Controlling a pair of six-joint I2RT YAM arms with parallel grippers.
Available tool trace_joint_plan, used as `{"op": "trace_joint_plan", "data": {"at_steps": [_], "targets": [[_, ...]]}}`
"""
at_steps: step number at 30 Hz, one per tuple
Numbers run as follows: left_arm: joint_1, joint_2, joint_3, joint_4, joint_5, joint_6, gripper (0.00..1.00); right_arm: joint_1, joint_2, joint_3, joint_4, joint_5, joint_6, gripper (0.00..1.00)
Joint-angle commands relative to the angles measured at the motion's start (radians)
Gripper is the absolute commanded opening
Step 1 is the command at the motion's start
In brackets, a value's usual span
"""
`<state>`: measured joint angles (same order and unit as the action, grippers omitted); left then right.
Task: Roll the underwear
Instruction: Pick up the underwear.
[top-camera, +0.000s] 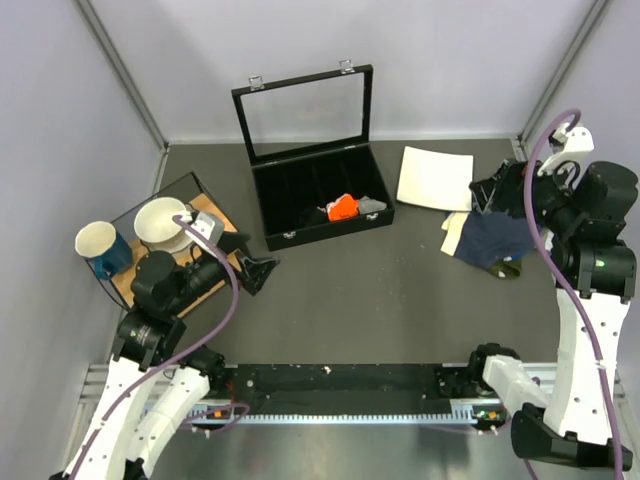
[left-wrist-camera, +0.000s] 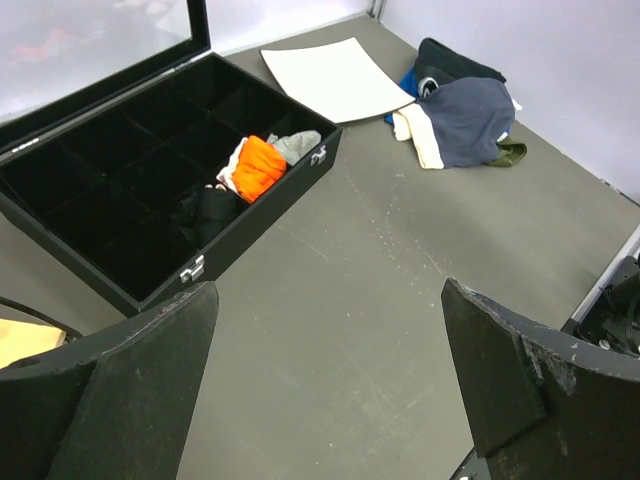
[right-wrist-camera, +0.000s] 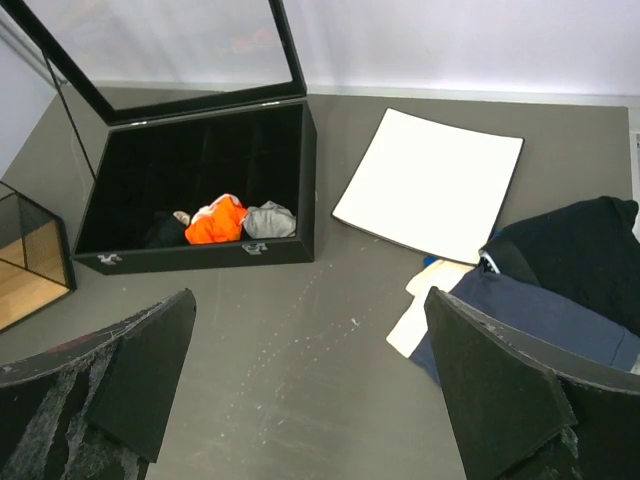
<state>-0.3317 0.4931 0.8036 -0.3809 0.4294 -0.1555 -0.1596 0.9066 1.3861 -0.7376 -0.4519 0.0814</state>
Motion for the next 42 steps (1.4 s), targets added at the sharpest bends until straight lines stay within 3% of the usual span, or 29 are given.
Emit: {"op": "trace_joint_plan", "data": {"at_steps": [1, 6, 11, 18, 21, 27, 33, 38, 42], "targets": [[0.003, 0.005, -0.035, 0.088, 0.023, 0.008, 0.99, -0.041, 0.012, 0.011, 0.038, -0.062, -0.018, 0.99], [0.002, 0.012, -0.092, 0.187, 0.054, 0.007, 0.99, -0.049, 0.017, -0.004, 0.037, -0.171, -0.077, 0.99], [-0.001, 0.007, -0.187, 0.28, 0.069, -0.015, 0.99, -0.058, 0.018, -0.05, -0.011, -0.388, -0.253, 0.99], [-0.006, 0.044, -0.208, 0.237, 0.089, -0.009, 0.99, -0.058, 0.035, -0.189, -0.023, -0.467, -0.483, 0.99], [-0.007, 0.045, -0.221, 0.229, 0.081, -0.003, 0.99, -0.057, 0.07, -0.225, -0.023, -0.4, -0.518, 0.99], [-0.009, 0.051, -0.211, 0.197, 0.036, 0.013, 0.99, 0.044, 0.222, -0.252, -0.02, 0.04, -0.59, 0.99], [-0.007, 0.061, -0.211, 0.194, 0.023, 0.016, 0.99, 0.071, 0.461, -0.236, 0.047, 0.305, -0.62, 0.9], [-0.007, 0.088, -0.21, 0.186, 0.016, 0.025, 0.99, 0.084, 0.62, -0.2, 0.099, 0.443, -0.667, 0.8], [-0.006, 0.101, -0.21, 0.186, 0.014, 0.028, 0.99, 0.129, 0.687, -0.208, 0.102, 0.403, -0.695, 0.77]]}}
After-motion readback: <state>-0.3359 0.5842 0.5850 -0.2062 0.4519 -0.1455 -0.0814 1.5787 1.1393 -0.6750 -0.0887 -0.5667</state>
